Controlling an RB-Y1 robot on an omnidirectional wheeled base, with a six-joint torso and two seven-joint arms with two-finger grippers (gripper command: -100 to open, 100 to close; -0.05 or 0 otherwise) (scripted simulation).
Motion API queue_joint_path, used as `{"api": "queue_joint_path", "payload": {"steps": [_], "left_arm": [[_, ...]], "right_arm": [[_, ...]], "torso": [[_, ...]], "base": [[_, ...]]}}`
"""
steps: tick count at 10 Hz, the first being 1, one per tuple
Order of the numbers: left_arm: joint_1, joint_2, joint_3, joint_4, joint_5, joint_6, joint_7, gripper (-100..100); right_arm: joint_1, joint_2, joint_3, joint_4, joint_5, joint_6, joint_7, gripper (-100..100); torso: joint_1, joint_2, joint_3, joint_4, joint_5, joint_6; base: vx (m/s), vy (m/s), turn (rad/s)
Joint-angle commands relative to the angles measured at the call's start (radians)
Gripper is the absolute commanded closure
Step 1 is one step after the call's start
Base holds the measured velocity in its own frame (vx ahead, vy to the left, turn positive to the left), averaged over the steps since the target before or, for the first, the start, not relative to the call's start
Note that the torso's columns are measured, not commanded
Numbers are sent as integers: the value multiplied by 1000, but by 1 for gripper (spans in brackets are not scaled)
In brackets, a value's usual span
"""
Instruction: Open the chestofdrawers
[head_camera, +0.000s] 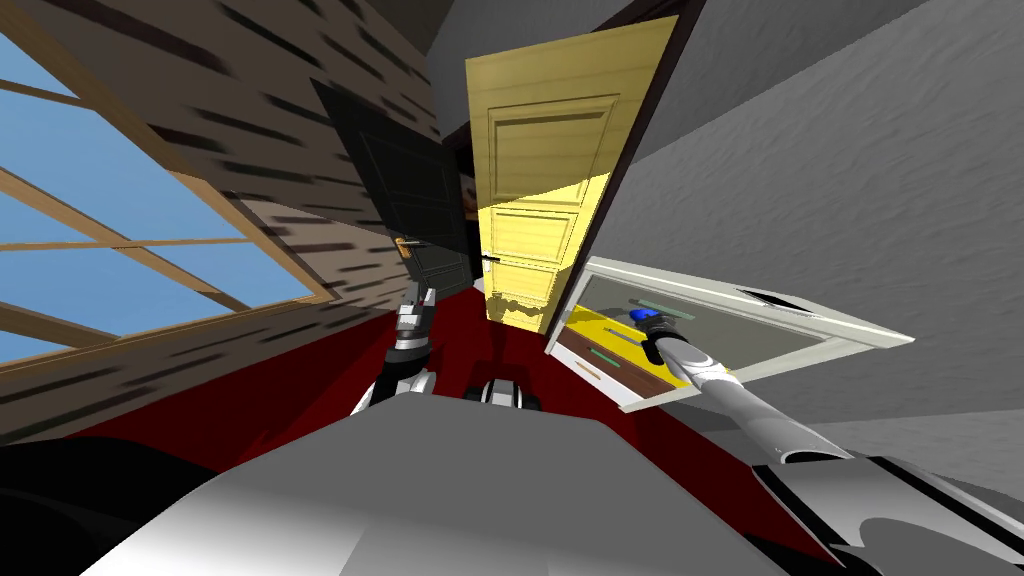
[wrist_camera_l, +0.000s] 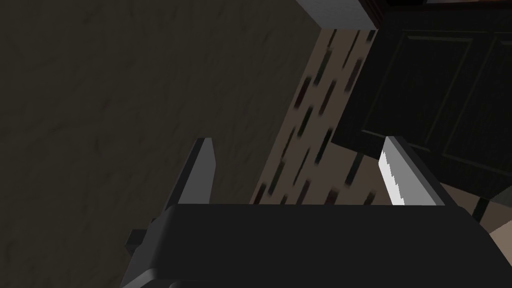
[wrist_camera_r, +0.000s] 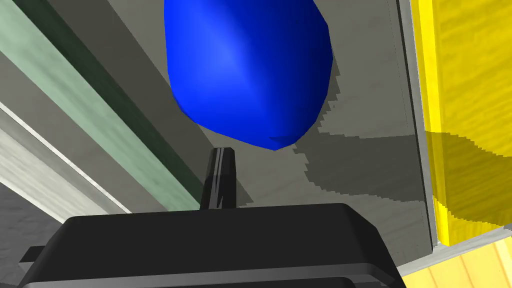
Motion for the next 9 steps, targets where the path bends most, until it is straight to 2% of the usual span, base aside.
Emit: {"api": "queue_joint_path", "payload": {"steps": [1,2,3,9], "left_arm": [[0,0,0,0,0,0,0,0],[0,0,0,0,0,0,0,0],[0,0,0,0,0,0,0,0],[0,0,0,0,0,0,0,0]], "right_arm": [[-2,-7,0,-5,-11,3,10,100],[-10,-28,-5,3,-32,-26,7,-100],[-10,-28,-5,3,-32,-26,7,-100],[-35,-91,-21,28,-92,-119,-10,-100]], "torso": [[-8,-6,-4,-3,-5,-1],[-10,-9,-6,-5,-6,-1],[-6,-9,-6,-5,-5,-1],[-5,-5,-3,-3,-4,-1]], "base": [[-4,15,2],[15,43,5],[29,42,0],[36,45,3]]}}
